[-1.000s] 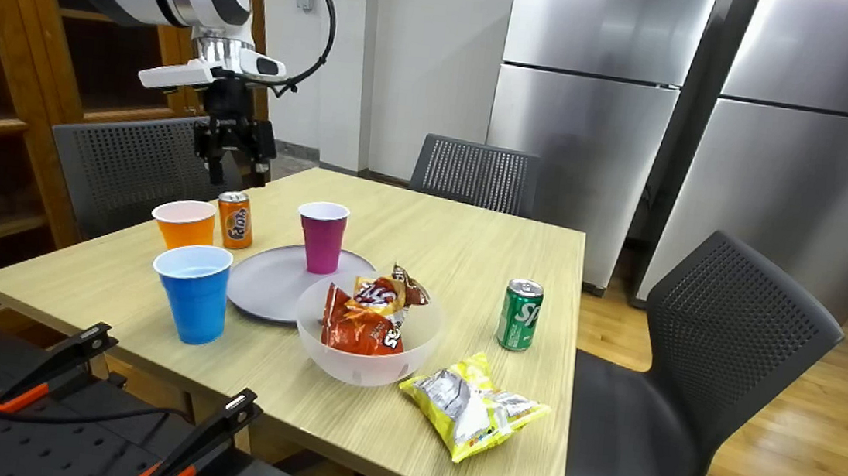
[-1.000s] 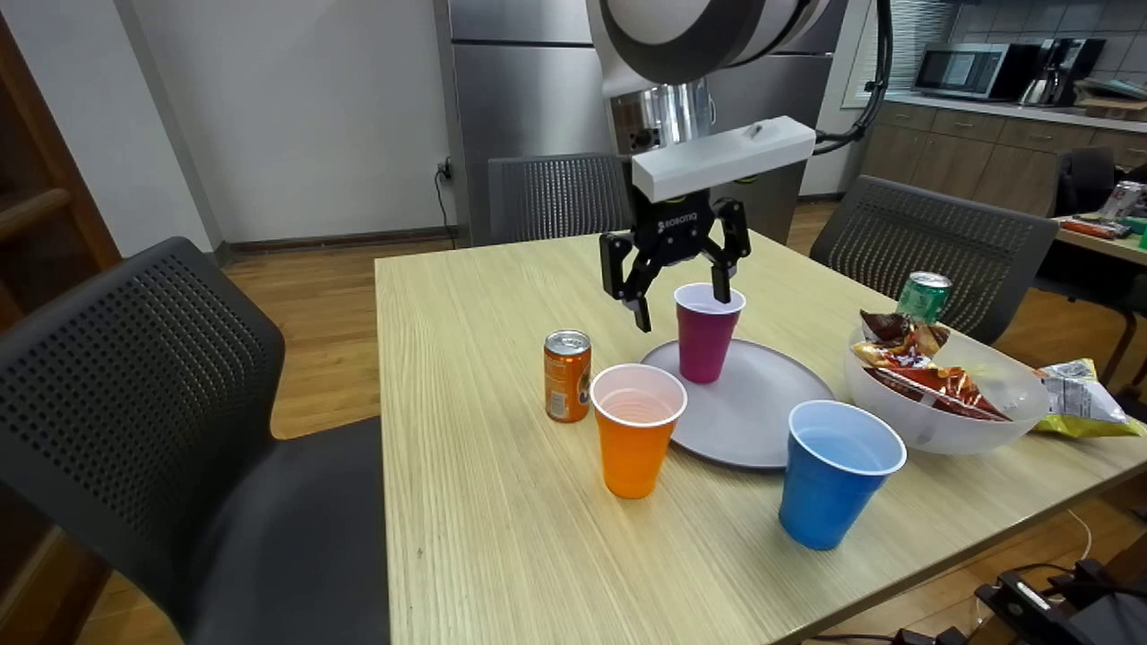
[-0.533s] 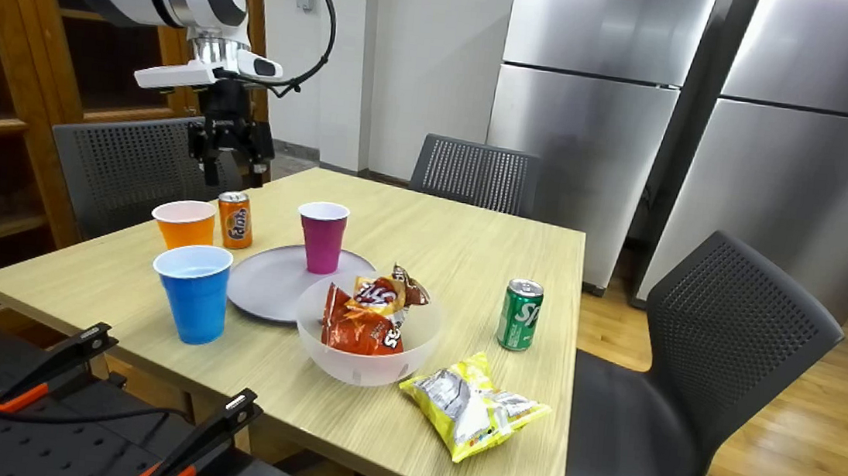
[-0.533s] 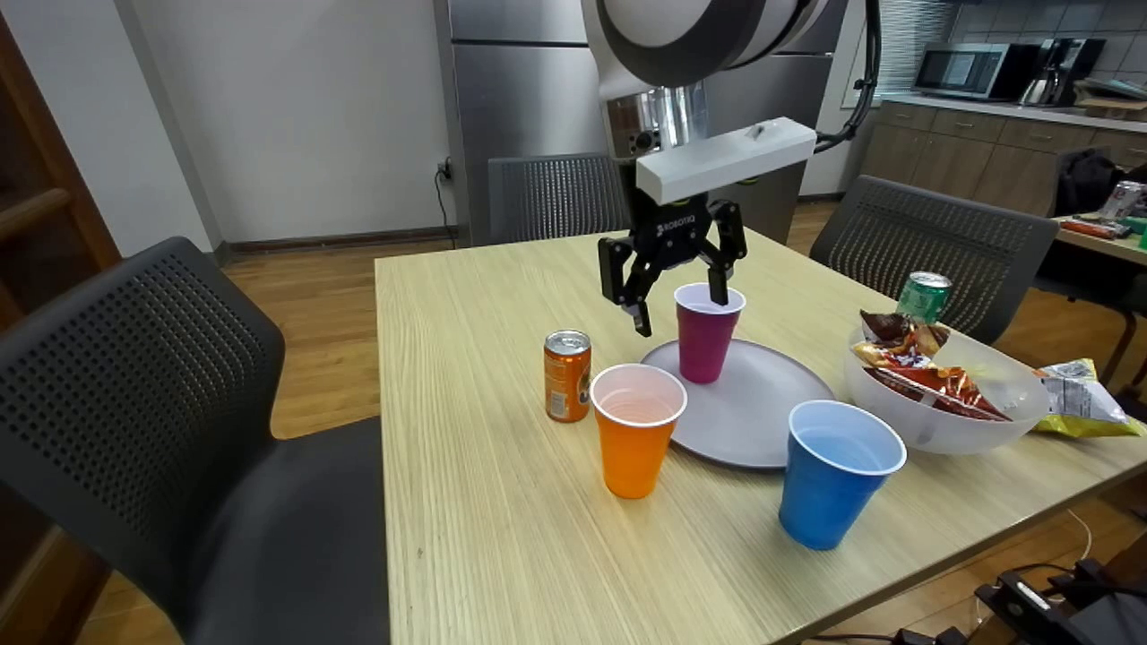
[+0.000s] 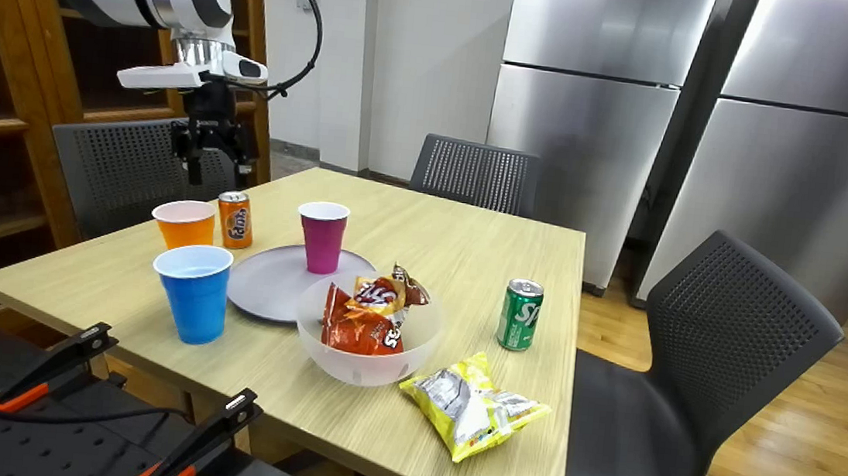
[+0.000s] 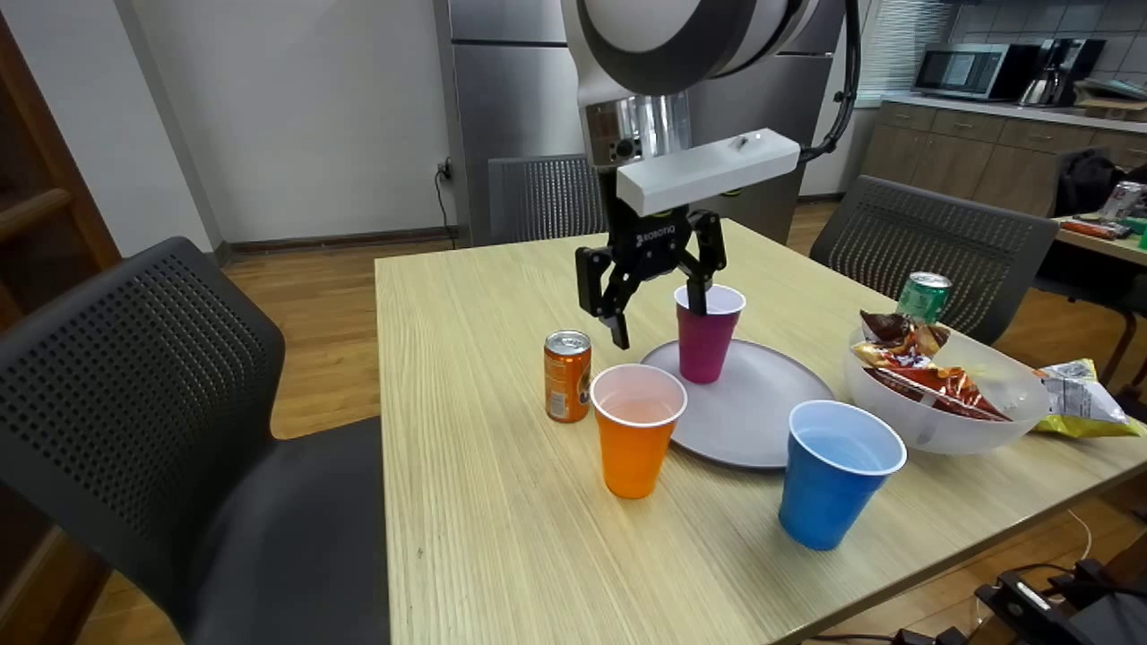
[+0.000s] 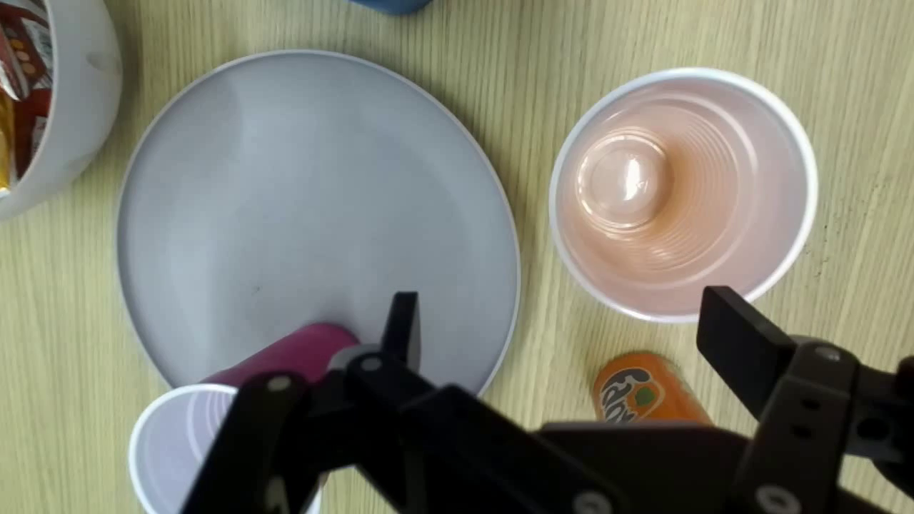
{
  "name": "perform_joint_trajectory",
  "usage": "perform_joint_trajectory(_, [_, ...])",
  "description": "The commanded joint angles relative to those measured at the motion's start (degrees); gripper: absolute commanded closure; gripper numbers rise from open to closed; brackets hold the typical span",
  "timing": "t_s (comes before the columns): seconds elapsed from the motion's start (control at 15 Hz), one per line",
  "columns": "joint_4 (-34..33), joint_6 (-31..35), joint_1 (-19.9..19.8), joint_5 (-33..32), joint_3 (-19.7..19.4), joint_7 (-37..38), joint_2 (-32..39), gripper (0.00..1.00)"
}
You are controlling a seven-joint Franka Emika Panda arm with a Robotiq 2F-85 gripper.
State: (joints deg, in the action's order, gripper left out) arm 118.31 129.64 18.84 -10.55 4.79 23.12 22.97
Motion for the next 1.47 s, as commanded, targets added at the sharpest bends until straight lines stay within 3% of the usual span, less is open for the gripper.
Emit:
perform_joint_trajectory(0.0, [2.1, 1.4, -0.7, 0.9, 1.7, -2.4, -0.4, 0.0])
perform_joint_trajectory(1.07, [5.2, 10.1, -3.4, 8.8, 2.1, -7.5, 3.6, 0.02])
perform_joint_trajectory(1.13, [5.2, 10.3, -3.5, 9.2, 2.3, -8.1, 3.7, 0.26])
perform_joint_trajectory(1.27, [5.4, 10.4, -3.8, 10.1, 2.5, -9.0, 3.8, 0.31])
perform_joint_trajectory(1.4, [5.5, 10.1, -3.9, 11.1, 2.7, -9.6, 3.8, 0.48])
